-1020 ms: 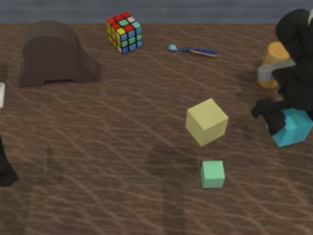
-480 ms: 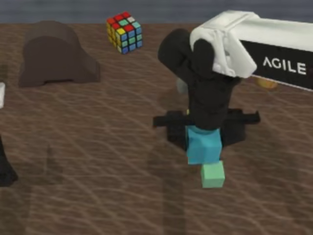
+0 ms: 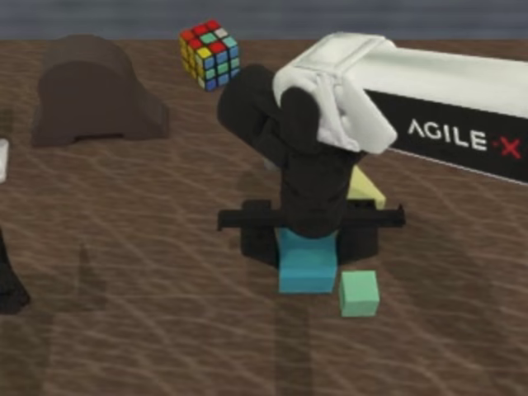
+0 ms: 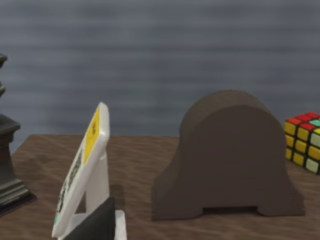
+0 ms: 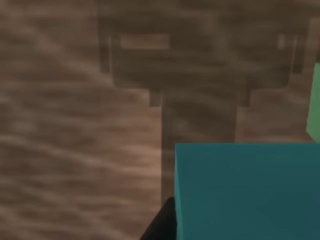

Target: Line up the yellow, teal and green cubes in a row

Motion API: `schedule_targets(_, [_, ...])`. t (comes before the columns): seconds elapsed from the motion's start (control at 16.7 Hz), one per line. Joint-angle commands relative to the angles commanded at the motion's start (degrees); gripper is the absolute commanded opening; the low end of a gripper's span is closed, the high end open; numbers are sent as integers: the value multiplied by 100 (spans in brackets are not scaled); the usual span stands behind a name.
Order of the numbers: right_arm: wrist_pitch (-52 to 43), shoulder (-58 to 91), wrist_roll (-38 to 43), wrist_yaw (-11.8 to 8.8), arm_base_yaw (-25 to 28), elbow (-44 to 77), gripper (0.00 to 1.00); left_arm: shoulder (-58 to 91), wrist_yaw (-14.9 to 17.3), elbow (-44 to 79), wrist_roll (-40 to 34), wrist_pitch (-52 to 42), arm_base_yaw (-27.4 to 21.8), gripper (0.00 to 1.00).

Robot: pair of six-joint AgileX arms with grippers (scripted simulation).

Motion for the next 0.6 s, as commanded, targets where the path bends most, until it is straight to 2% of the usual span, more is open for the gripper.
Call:
schedule_targets(0.24, [243,53,7,-14,-21,-186,0,0,0,0,0,0,0,100])
schedule_targets(0.6, [1334,421,28,2,15,-896,0,0,0,0,0,0,0,100])
